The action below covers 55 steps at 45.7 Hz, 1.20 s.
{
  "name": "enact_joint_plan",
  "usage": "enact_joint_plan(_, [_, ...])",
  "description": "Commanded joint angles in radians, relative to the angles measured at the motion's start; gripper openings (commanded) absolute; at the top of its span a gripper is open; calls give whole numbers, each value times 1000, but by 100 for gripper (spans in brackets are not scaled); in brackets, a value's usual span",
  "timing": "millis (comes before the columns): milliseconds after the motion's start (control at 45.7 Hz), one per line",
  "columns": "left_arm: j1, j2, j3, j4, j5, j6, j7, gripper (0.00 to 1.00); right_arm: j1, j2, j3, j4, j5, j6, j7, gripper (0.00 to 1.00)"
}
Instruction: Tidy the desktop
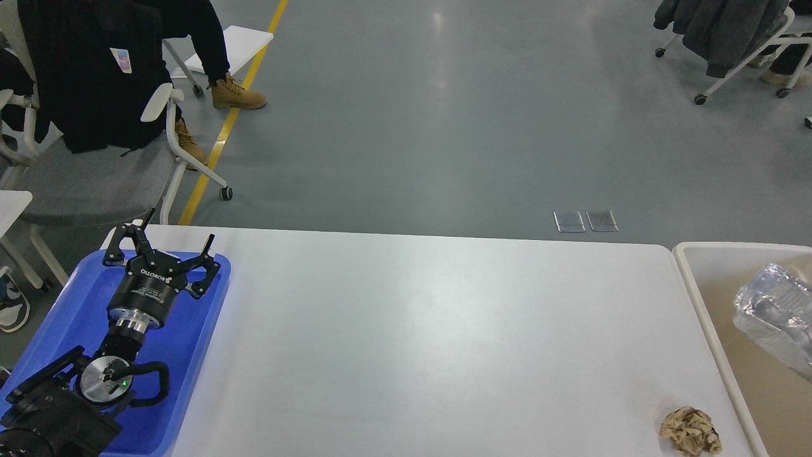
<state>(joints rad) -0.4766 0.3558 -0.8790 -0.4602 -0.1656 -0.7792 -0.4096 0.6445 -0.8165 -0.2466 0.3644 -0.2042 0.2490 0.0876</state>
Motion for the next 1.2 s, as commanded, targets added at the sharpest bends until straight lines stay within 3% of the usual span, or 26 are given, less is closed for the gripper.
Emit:
enact_joint_plan(0, [-1, 0, 0, 0, 0, 0, 0, 99, -23, 20, 12, -30, 9, -1, 0, 0])
enact_joint_plan(285, [-1, 0, 0, -2, 0, 0, 0, 99, -23, 19, 12, -30, 9, -4, 0, 0])
enact_joint_plan(306, [-1, 0, 0, 0, 0, 0, 0, 99, -22, 19, 12, -30, 9, -4, 0, 3])
enact_joint_plan(350, [-1, 0, 0, 0, 0, 0, 0, 99, -23, 17, 12, -30, 9, -8, 0, 37])
enact_joint_plan(394, [-1, 0, 0, 0, 0, 0, 0, 99, -22, 13, 12, -32, 9, -17, 1, 61])
enact_joint_plan(525, [-1, 0, 0, 0, 0, 0, 0, 99, -19, 8, 10, -24, 8, -48, 1, 97])
enact_joint_plan(766, [-1, 0, 0, 0, 0, 0, 2, 99, 33, -61, -3, 1, -6, -34, 1, 100])
enact_joint_plan(919, [-1, -1, 0, 0, 0, 0, 2, 99, 128, -220, -54, 137, -17, -24, 1, 100])
enact_joint_plan(1182, [-1, -1, 0, -2, 0, 0, 2, 99, 530, -449, -227, 399, -17, 50, 1, 100])
